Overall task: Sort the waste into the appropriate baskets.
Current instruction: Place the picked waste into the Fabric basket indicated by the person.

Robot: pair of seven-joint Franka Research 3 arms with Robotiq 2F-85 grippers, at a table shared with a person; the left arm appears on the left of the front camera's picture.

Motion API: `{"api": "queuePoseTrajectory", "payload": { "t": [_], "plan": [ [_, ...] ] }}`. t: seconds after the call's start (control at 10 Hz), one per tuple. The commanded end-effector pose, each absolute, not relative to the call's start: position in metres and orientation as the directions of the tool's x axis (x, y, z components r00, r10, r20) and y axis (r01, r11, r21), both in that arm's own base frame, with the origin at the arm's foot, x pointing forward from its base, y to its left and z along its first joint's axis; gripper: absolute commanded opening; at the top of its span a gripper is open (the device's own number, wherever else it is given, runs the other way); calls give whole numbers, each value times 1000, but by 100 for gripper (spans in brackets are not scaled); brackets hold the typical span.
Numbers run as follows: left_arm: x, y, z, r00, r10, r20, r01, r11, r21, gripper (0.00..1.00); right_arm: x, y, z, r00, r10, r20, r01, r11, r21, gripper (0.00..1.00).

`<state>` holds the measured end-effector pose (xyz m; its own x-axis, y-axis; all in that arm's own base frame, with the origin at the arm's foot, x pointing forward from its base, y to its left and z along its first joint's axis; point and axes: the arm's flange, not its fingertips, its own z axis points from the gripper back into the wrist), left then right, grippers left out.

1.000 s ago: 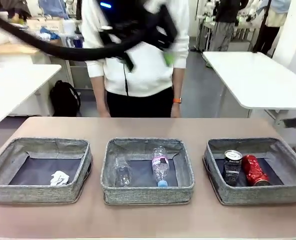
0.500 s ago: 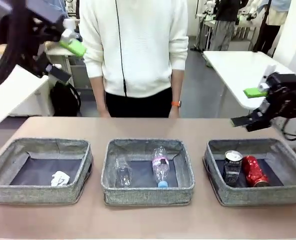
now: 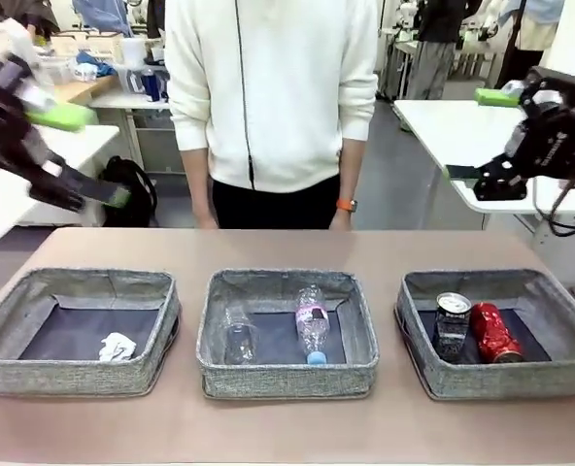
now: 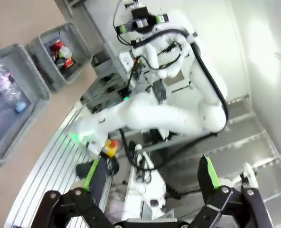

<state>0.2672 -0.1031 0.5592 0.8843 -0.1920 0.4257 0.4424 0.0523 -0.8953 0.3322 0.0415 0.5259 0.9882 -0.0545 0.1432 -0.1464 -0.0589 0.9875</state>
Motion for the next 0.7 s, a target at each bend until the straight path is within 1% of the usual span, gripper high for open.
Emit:
{"api": "queuePoseTrajectory", "payload": {
  "t": [0.0,0.1,0.2,0.3,0.6],
  "plan": [
    [261,-196,525,878,-68,475,476,6,-879,100,296,31,523,979,-140,151,-158,-40,987,100],
    [264,-240,506,886,-23,463,462,-28,-886,100,294,16,525,971,-171,164,-169,-13,986,100],
    [273,-292,495,920,3,392,392,-30,-919,100,330,31,533,982,-94,165,-170,-47,984,100],
    [286,-184,535,905,-77,418,420,8,-908,100,330,31,533,982,-94,165,-170,-47,984,100],
    [286,-184,535,905,-77,418,420,8,-908,100,330,31,533,982,-94,165,-170,-47,984,100]
  ]
}}
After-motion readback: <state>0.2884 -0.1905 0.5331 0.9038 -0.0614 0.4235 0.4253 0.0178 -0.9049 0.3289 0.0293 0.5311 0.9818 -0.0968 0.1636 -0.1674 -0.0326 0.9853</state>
